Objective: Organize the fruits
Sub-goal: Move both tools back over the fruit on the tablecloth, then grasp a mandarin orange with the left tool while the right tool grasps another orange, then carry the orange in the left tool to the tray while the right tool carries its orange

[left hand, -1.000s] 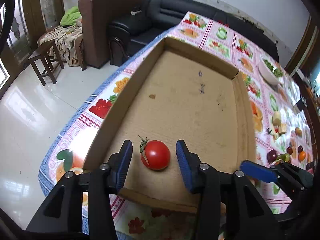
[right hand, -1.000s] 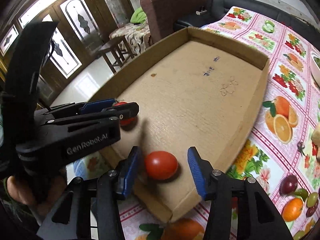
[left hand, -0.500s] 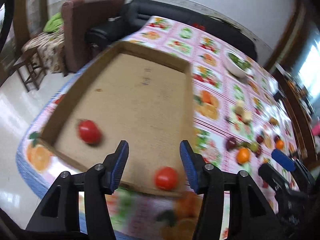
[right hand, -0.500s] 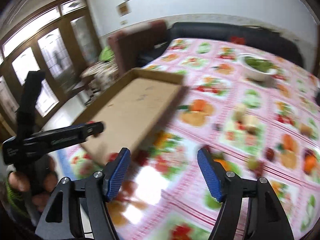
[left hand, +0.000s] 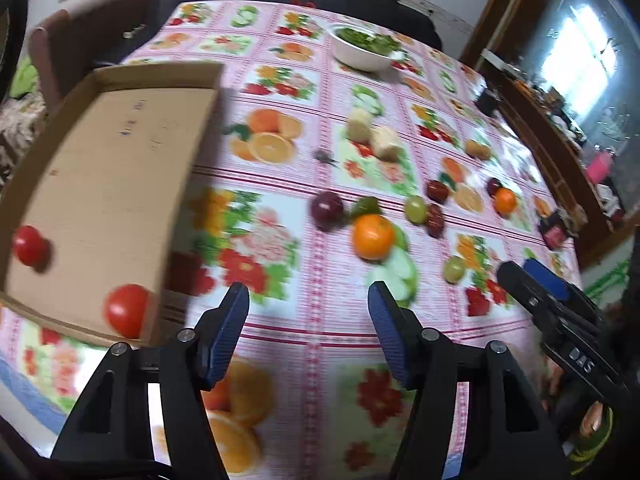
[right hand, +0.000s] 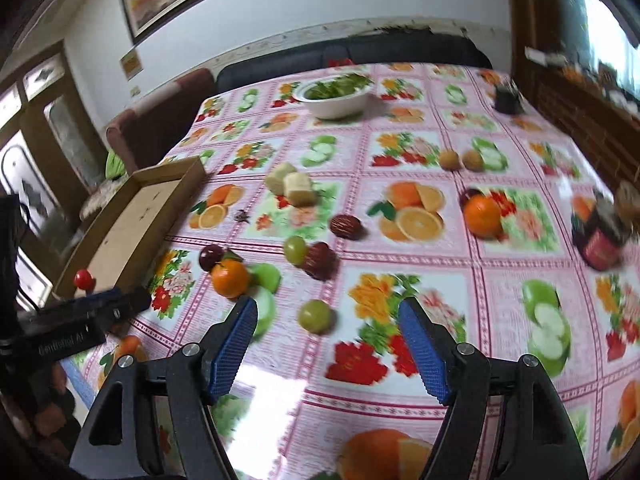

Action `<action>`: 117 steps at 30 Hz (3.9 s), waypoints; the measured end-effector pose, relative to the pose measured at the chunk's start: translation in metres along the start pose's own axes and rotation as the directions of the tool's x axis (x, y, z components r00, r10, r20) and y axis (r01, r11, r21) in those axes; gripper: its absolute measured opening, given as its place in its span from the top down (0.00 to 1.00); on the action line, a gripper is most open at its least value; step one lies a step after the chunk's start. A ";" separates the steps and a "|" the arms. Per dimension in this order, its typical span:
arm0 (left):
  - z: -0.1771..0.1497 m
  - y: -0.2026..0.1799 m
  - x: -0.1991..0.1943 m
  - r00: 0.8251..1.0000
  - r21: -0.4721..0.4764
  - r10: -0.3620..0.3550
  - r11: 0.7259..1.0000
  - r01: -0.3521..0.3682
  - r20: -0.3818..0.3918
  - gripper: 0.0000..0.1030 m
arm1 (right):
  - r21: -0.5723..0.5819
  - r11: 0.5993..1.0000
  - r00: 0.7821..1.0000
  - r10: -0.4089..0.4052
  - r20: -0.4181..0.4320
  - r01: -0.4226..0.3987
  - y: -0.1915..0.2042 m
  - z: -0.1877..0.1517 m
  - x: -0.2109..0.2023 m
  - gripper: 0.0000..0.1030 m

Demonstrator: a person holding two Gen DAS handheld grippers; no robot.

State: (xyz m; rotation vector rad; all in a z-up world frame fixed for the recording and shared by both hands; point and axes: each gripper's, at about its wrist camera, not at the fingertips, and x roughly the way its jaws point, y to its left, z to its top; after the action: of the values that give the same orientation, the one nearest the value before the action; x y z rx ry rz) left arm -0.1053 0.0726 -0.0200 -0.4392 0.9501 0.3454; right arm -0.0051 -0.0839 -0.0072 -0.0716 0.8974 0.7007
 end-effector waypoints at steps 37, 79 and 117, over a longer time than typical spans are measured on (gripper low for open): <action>0.033 -0.051 0.068 0.997 0.088 0.032 0.996 -0.026 -0.066 0.41 | 0.135 0.979 0.986 -0.139 -0.088 0.150 -0.122 0.053 0.068 0.44; 0.033 0.023 -0.037 0.993 0.076 0.042 0.996 -0.051 0.111 0.70 | -0.056 0.921 0.917 0.390 0.080 -0.386 0.119 0.109 -0.067 0.65; 0.040 0.119 -0.040 0.928 -0.102 0.352 0.935 -0.340 0.127 0.69 | -0.087 0.907 0.903 0.394 -0.171 -0.412 0.173 0.077 0.026 0.65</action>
State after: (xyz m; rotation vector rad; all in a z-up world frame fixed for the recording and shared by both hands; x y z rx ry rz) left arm -0.1542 0.1916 0.0090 -0.3111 0.8741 0.7292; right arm -0.0423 0.0907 0.0618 -0.0466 1.0254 1.1514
